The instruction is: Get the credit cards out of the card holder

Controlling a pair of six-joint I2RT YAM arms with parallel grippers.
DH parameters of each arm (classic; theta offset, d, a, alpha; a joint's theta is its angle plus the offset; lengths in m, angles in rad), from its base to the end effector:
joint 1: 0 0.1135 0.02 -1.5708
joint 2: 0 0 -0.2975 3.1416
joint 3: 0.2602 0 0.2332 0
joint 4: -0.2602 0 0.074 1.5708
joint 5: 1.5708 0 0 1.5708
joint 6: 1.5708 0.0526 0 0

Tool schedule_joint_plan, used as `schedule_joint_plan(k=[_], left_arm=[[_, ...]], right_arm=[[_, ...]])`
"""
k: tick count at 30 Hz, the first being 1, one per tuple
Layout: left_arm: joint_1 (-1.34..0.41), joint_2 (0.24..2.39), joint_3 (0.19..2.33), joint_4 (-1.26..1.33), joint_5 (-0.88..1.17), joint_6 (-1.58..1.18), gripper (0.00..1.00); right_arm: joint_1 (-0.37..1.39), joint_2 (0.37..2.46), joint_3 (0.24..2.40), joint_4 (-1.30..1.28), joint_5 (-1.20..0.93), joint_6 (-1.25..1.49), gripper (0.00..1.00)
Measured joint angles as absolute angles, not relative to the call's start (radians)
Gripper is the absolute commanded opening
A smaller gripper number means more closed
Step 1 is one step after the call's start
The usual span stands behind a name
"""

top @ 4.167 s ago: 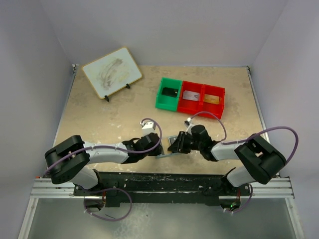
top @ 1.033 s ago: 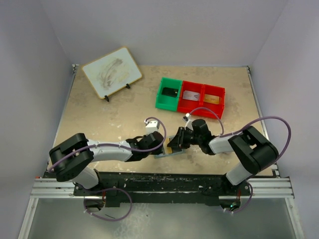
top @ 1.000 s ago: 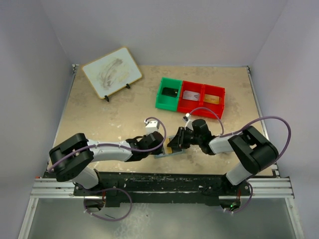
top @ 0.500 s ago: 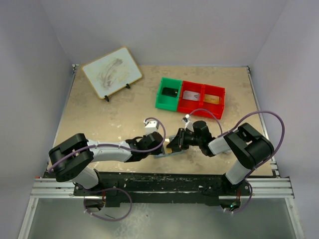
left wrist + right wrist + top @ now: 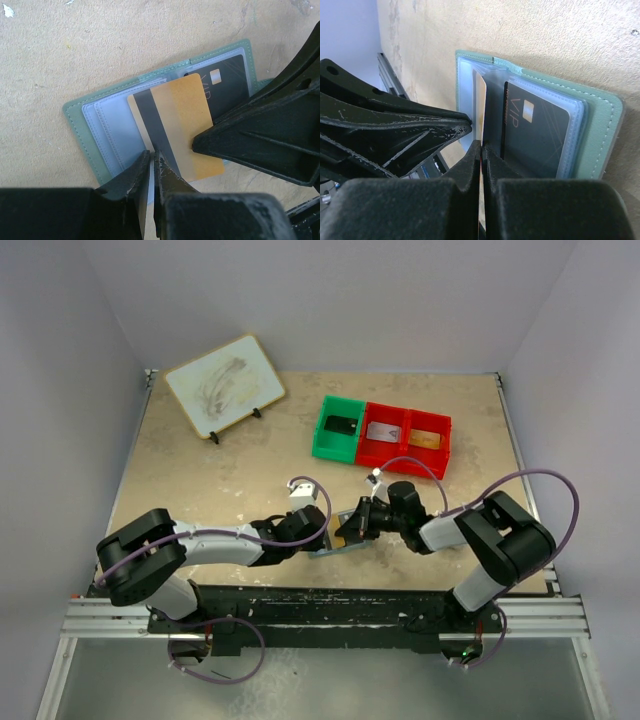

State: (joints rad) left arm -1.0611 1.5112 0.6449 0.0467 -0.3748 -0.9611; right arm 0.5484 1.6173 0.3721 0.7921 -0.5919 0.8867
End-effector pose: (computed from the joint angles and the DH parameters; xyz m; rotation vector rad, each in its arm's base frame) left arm 0.1524 -0.2331 0.1878 -0.0588 2.3870 -0.5559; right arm 0.2139 0.1650 0.1649 -0.0440 2.2836 1.4379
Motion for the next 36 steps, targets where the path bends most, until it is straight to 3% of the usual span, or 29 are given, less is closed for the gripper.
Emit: schedule_joint_plan(k=[10, 15, 22, 24, 30, 36], left_arm=[[-1.061, 1.511, 0.645, 0.046, -0.375, -0.961, 0.05], [-1.061, 1.511, 0.645, 0.046, -0.375, -0.961, 0.05], [-1.061, 1.511, 0.645, 0.046, -0.374, -0.961, 0.04], [-1.061, 1.511, 0.645, 0.046, -0.374, -0.96, 0.04], [-1.061, 1.512, 0.645, 0.045, -0.374, -0.96, 0.03], [-1.061, 1.512, 0.645, 0.038, -0.377, -0.96, 0.02]], right_arm=[[0.535, 1.574, 0.372, 0.733, -0.577, 0.867, 0.0], [0.532, 1.563, 0.369, 0.73, -0.579, 0.865, 0.13], [0.53, 1.593, 0.368, 0.765, -0.599, 0.867, 0.17], [0.529, 1.618, 0.368, 0.783, -0.607, 0.872, 0.17], [0.529, 1.652, 0.369, 0.816, -0.629, 0.895, 0.0], [0.528, 1.613, 0.378, 0.761, -0.612, 0.885, 0.0]])
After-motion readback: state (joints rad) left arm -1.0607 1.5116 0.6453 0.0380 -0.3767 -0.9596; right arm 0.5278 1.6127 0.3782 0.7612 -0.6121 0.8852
